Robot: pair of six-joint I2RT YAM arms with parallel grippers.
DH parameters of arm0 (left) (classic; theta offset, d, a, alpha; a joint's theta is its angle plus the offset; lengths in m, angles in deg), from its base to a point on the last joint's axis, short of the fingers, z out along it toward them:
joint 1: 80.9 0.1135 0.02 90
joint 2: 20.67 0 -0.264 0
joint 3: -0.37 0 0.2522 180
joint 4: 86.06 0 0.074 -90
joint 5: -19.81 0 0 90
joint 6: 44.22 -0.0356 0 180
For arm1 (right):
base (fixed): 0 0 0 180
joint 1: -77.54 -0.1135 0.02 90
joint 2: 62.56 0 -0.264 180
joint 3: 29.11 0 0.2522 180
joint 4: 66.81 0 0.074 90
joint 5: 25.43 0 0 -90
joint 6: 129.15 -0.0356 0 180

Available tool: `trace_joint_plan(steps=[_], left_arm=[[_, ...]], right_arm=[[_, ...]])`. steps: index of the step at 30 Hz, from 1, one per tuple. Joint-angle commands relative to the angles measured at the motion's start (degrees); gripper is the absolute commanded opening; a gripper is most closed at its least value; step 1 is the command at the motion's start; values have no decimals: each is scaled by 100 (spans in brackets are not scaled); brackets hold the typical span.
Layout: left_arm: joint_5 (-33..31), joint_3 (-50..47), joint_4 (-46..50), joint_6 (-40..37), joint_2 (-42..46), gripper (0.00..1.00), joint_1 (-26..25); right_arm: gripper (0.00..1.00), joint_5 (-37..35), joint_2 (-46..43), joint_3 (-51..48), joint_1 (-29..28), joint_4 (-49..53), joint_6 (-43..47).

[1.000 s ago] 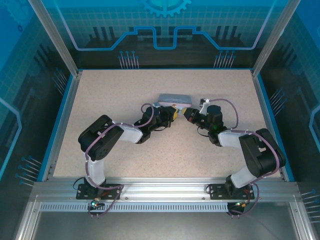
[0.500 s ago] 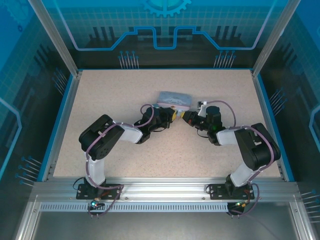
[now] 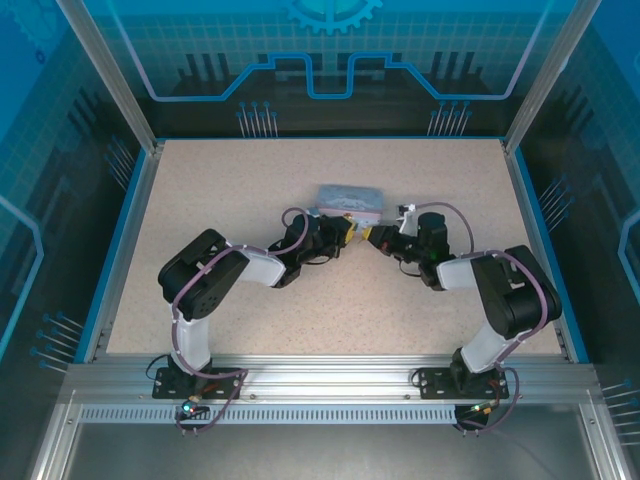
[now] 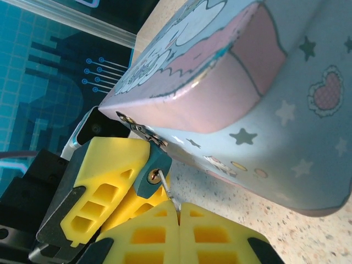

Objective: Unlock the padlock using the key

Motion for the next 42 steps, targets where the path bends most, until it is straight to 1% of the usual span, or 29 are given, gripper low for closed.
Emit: trace_joint_plan(steps=[1,6,9,11,17,24,28,42], left_arm=[[604,-78,-79,-547,342,0,121],[1138,-95,-181,-995,314,0,310],[1419,21,-271,-1264,268,0,344],[1597,128,-99,-1517,322,0,346],[1817,248,222,-1893,487,0,370],[1962,337,253,-1958,492,0,360],[2000,326,249,-1995,496,0,355],[2001,280,146,-1959,403,0,354]], right_arm=[[0,553,-314,-95,293,438,492],[0,1260,-694,214,702,1742,1318],[0,1603,-768,287,774,1940,1321],[0,1776,-771,348,752,2061,1302],[0,1725,-716,426,592,2116,1204],[0,1574,-454,607,382,1847,1020],[0,1471,-422,635,389,1779,986],[0,1556,-470,606,552,1763,976]])
